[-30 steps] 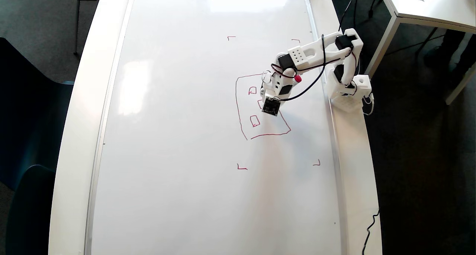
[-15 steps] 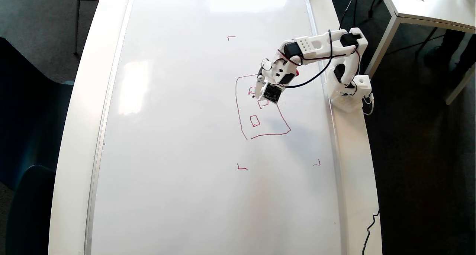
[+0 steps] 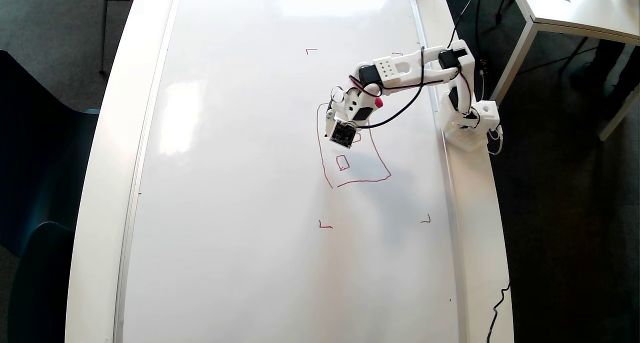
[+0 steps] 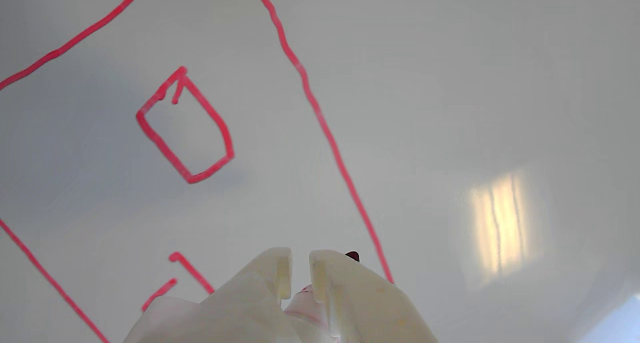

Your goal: Draw on a whiteboard a robot head using a pen attached to the gripper

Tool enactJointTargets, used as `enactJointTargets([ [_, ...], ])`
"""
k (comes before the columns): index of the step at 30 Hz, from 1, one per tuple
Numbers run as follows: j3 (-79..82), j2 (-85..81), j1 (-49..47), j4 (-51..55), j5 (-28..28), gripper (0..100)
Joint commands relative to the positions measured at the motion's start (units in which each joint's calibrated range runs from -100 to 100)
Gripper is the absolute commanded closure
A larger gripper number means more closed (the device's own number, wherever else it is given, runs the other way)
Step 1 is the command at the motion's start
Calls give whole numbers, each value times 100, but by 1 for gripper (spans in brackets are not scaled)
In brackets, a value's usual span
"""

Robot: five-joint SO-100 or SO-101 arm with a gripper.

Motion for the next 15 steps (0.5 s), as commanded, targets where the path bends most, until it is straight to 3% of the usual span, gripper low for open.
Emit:
enactJointTargets([
  [1,-479,296,29,-63,29,99],
  [15,-688,690,-60,-72,8,99],
])
